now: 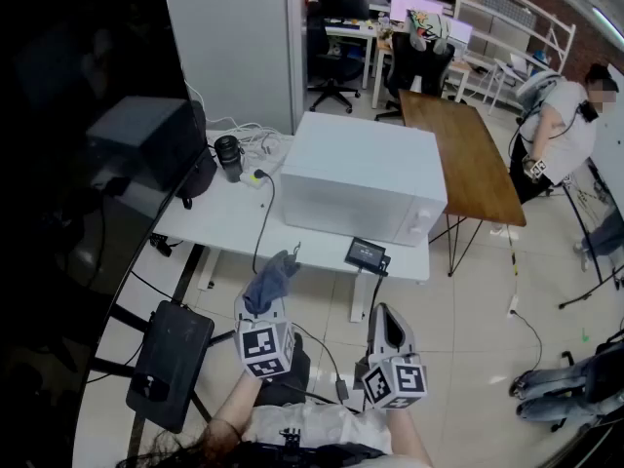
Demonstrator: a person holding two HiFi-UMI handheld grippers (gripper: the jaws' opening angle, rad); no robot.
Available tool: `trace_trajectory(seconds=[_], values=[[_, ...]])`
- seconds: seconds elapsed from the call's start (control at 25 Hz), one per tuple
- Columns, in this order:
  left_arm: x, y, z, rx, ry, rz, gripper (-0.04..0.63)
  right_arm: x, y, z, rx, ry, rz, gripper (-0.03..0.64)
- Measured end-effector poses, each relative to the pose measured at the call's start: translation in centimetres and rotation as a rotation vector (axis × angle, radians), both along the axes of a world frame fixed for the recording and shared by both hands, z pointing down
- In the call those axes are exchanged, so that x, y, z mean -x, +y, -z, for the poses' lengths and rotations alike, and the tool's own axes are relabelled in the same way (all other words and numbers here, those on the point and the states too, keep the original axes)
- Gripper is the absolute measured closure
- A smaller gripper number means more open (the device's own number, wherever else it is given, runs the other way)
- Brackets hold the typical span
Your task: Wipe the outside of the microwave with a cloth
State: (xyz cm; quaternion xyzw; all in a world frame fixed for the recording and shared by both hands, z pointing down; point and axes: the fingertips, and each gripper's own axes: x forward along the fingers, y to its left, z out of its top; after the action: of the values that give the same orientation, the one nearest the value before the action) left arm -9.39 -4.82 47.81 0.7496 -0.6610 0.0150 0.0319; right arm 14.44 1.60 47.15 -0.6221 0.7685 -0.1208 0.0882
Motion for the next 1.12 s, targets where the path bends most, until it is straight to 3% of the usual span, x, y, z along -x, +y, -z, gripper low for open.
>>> trace_trajectory(seconds=[0.24,0.36,0.52,0.68,0.8,1.0,1.12], values=[[6.6,-12.7,2.6,-0.064,0.017,0.086,0.549,1.7,-9.7,2.6,-0.043,-0.006,-0.029,0.6],[8.8,-19.8,4.4,-0.098,-0.02,0.083,0.549,1.9,-13.4,4.4,-0.07,-0.001,-0.047,0.6],[10.7,-30.4,4.5,-0.112,-0.008,0.055,0.549,1.3,-17.5,6.6,-0.107,-0.02,-0.121,0.6],[9.0,-38.0,3.0,-0.082,-0.063,-0.044,0.549,0.7,-19.4,8.8,-0.142,-0.045,-0.145,0.6],[7.8,-42.7,2.2,-0.055,-0.092,-0.068,0.549,0.0,-21.3,8.8,-0.146,-0.052,-0.165,0.6],[4.6,-47.9,0.6,-0.032,-0.135,-0.137,0.549,0.2,-24.0,8.6,-0.136,-0.047,-0.128,0.6],[2.1,-49.2,-0.7,0.008,-0.109,-0.198,0.549,0.5,-24.7,8.8,-0.133,-0.021,-0.099,0.6]])
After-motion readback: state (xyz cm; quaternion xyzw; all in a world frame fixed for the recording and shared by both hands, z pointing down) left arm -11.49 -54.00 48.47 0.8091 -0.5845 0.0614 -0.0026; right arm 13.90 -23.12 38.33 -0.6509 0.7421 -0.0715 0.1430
